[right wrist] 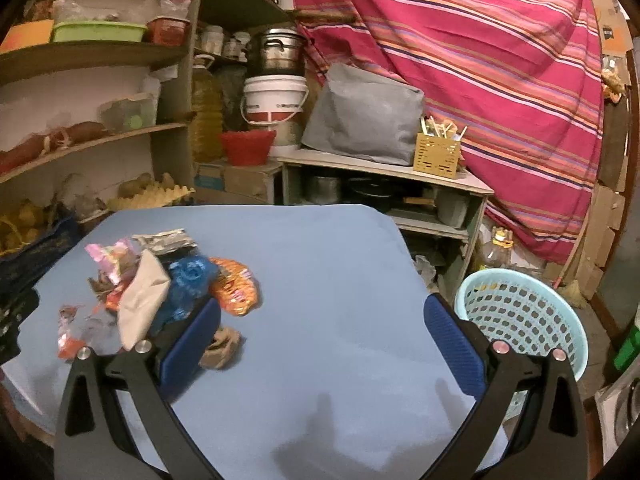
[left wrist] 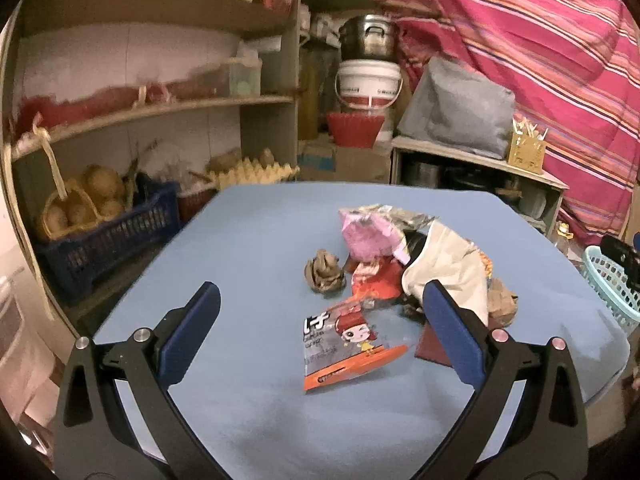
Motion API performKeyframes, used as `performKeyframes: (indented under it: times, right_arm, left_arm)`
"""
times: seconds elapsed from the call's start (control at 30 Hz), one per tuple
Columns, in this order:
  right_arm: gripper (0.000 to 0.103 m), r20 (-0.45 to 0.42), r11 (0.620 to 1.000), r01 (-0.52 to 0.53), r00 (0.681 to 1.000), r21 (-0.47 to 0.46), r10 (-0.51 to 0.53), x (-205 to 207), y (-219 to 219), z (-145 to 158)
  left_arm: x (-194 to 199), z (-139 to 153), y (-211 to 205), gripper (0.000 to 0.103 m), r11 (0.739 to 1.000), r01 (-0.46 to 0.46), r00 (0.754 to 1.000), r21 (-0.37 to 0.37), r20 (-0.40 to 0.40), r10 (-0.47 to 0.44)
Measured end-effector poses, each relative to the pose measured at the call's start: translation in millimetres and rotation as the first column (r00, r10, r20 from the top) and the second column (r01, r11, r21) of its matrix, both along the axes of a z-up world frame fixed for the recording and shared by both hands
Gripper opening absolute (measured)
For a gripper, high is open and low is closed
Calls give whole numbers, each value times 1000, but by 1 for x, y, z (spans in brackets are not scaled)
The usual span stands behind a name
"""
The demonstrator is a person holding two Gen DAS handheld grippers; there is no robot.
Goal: Collect trash
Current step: 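Reach the left tool to the orange-and-white snack wrapper and grasp it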
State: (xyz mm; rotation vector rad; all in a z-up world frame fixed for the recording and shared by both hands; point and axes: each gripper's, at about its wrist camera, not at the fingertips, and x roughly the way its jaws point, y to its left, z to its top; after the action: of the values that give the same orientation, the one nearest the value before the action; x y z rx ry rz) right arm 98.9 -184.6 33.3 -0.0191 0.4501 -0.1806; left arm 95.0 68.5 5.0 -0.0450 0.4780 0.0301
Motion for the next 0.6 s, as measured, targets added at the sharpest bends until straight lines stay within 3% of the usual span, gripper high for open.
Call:
performKeyframes:
  times: [0.6]
  right_arm:
    - [99, -77, 998, 62, 995, 10, -61, 28, -10, -37]
  left_arm:
    - [33, -41, 8, 98, 999, 27, 990, 22, -142, -24]
